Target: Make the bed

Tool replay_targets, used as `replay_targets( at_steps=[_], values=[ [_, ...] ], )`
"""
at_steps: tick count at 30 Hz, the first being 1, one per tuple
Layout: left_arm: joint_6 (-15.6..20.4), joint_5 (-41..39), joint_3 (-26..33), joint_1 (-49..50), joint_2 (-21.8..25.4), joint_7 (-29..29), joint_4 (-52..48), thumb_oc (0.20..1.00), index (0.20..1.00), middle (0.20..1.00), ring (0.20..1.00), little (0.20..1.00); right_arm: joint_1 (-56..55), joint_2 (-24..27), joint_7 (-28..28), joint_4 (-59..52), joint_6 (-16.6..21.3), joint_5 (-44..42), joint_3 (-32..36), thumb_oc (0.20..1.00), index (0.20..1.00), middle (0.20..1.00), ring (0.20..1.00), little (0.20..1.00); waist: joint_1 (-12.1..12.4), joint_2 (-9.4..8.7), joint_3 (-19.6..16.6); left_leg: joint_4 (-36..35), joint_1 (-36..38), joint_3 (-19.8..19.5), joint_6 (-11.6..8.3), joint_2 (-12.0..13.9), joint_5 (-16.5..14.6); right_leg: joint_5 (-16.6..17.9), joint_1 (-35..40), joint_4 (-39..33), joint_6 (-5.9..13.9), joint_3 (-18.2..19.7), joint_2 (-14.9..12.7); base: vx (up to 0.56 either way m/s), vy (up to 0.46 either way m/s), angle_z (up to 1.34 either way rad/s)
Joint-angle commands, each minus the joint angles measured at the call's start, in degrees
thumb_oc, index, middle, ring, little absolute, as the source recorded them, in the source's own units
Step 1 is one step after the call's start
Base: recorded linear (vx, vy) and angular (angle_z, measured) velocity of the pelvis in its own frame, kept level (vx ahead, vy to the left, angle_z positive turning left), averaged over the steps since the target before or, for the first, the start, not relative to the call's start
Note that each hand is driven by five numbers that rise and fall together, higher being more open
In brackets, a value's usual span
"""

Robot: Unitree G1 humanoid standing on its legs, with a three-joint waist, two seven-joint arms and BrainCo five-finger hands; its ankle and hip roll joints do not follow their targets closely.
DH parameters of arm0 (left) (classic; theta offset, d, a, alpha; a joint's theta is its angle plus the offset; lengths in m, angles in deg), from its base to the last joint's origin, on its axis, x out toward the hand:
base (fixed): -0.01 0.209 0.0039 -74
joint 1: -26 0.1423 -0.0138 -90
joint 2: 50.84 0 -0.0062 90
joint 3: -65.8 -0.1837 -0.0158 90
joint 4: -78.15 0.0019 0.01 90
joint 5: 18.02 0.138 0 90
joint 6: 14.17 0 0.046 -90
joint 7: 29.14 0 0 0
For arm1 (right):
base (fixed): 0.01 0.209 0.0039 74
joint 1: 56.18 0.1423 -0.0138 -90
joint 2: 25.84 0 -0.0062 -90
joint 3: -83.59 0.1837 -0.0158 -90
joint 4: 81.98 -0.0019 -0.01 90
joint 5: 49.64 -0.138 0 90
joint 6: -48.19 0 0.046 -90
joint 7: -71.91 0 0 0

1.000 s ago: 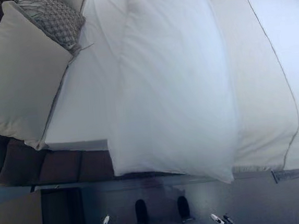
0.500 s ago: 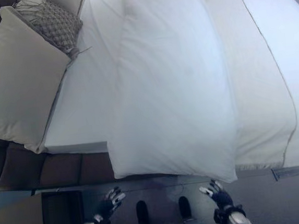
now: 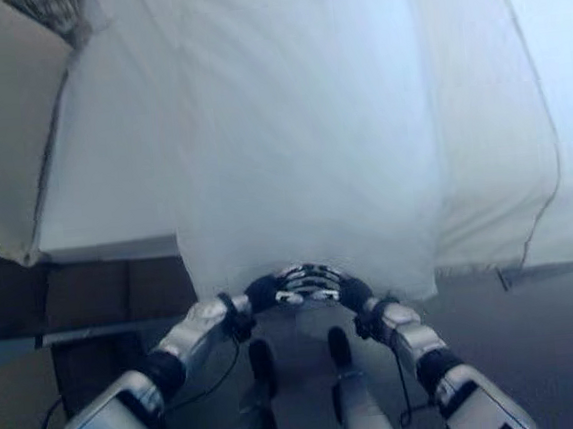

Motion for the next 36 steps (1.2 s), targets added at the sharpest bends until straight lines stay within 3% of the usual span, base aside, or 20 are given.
replay_targets(
  at_steps=[1, 6, 9, 15, 16, 19, 25, 30, 36],
  values=[
    [2.8, 1.2, 2.1, -4.4, -0.3, 1.6, 3.9, 1.0, 1.0, 1.0, 1.0, 1.0, 4.3, 2.2, 3.1, -1.6, -0.9, -2.7, -1.7, 1.0, 1.0, 1.0, 1.0, 1.0, 0.3, -1.18, -1.0, 9.8, -6.3, 0.8, -1.46, 0.2, -5.2, 4.9, -4.2, -1.1, 5.1, 0.1, -2.1, -0.08, -0.047, 0.0],
    [5.2, 3.9, 5.4, -10.0, 0.0, 9.2, 9.1, 1.0, 1.0, 1.0, 1.0, 1.0, 11.8, 1.8, 0.3, 2.6, 0.1, -2.8, -1.7, 1.0, 1.0, 1.0, 1.0, 1.0, 0.6, -1.19, -0.5, 14.5, -11.7, 0.9, -1.85, 1.0, -6.2, 3.9, -9.7, 3.4, 4.67, -0.4, -2.4, -0.03, -0.02, 0.05],
    [6.7, 4.9, 9.1, -14.9, 0.4, 19.7, 14.2, 1.0, 1.0, 1.0, 1.0, 1.0, 21.7, -0.9, -12.1, 11.7, 3.5, 4.6, 0.0, 1.0, 1.0, 1.0, 1.0, 1.0, 0.5, -1.38, 0.6, 19.6, -16.6, 1.0, -2.01, 1.8, -7.8, 2.4, -14.5, 8.1, 4.11, -0.5, -2.2, 0.0, 0.0, 0.0],
    [7.9, 9.9, 9.3, -19.6, 2.9, 29.6, 17.9, 1.0, 1.0, 1.0, 1.0, 1.0, 31.1, -3.6, -20.1, 18.4, 4.0, 7.1, 1.8, 1.0, 1.0, 1.0, 1.0, 1.0, 0.4, -1.81, 1.5, 24.4, -20.9, 1.1, -1.33, 1.9, -9.6, 0.9, -18.7, 12.1, 3.32, -0.3, -1.6, 0.01, 0.005, -0.05],
    [7.9, 9.8, 9.8, -21.3, 2.9, 33.4, 19.3, 1.0, 1.0, 1.0, 1.0, 1.0, 33.6, -3.7, -24.0, 22.2, 4.2, 7.5, 2.7, 1.0, 1.0, 1.0, 1.0, 1.0, 0.5, -1.72, 2.2, 25.4, -21.2, 1.0, -1.35, 1.7, -10.3, 0.5, -18.9, 12.9, 3.22, -0.2, -1.5, 0.04, 0.004, -0.16],
    [7.2, 9.4, 10.8, -23.5, 3.6, 36.8, 21.2, 1.0, 1.0, 1.0, 1.0, 1.0, 36.8, -2.7, -27.5, 26.3, 3.6, 6.4, 4.1, 1.0, 1.0, 1.0, 1.0, 1.0, 0.4, -1.52, 2.4, 25.3, -22.0, 0.9, -1.42, 1.5, -10.3, 0.3, -19.6, 12.7, 3.21, -0.3, -1.5, 0.04, -0.001, -0.03],
    [5.9, 12.5, 10.9, -25.1, 6.6, 40.8, 23.8, 1.0, 1.0, 1.0, 1.0, 1.0, 37.8, 2.6, -30.1, 30.2, 2.2, 9.0, 4.7, 1.0, 1.0, 1.0, 1.0, 1.0, 0.7, -0.95, 3.2, 24.9, -21.9, 0.6, -1.58, 0.9, -10.4, -0.3, -19.5, 12.7, 3.12, -0.5, -1.6, 0.02, -0.008, 0.02],
    [6.0, 9.9, 15.3, -20.2, 12.9, 40.1, 24.0, 1.0, 1.0, 1.0, 1.0, 1.0, 33.9, 11.8, -29.6, 31.5, 1.1, 10.1, 6.5, 1.0, 1.0, 1.0, 1.0, 1.0, 1.4, -0.23, 3.4, 23.4, -20.6, 0.4, -1.69, 0.8, -10.0, -0.3, -18.1, 11.5, 3.27, -1.0, -1.8, 0.03, -0.027, 0.02],
    [6.5, 9.5, 20.3, -13.1, 17.6, 40.3, 23.7, 1.0, 1.0, 1.0, 1.0, 1.0, 26.3, 17.4, -29.4, 32.2, 1.3, 8.2, 11.6, 1.0, 1.0, 1.0, 1.0, 1.0, 1.5, 0.21, 3.6, 19.6, -17.6, 0.3, -2.1, 0.7, -8.6, 0.5, -15.2, 8.1, 3.44, -1.6, -1.9, 0.01, -0.023, 0.04]
  ],
)
